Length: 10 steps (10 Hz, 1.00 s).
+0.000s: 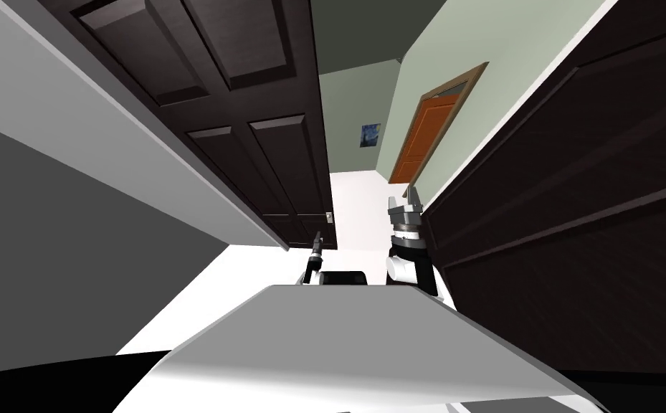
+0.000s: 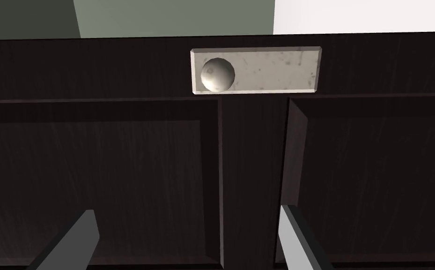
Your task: Pull the door open
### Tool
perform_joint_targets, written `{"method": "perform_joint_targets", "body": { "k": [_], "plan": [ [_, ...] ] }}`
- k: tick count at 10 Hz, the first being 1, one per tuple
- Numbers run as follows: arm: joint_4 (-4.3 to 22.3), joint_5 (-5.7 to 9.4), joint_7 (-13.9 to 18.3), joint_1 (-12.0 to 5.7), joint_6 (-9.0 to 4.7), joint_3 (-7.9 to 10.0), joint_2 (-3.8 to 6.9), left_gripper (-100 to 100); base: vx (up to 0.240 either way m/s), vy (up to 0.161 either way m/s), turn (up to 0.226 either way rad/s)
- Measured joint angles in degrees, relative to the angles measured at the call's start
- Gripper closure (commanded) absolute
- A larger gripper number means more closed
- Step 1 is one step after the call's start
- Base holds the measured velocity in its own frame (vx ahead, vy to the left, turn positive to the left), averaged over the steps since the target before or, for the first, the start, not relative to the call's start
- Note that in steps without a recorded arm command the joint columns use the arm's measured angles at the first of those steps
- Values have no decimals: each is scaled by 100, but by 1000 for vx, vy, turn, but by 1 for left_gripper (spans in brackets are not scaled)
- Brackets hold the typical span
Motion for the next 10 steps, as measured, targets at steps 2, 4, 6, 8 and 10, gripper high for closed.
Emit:
{"method": "perform_joint_targets", "body": {
  "k": [2,4,6,8,10],
  "plan": [
    [126,25,-33,-30,7,-26,-49,-100,185,-117,24],
    [231,36,-48,-67,-21,-33,-83,-100,37,7,-88],
    [234,43,-51,-111,38,21,118,-100,-39,110,-167],
    [96,47,-34,-13,112,66,438,-100,-65,83,-141],
    [311,68,-57,-147,55,145,587,-100,-38,42,-224]
  ]
}}
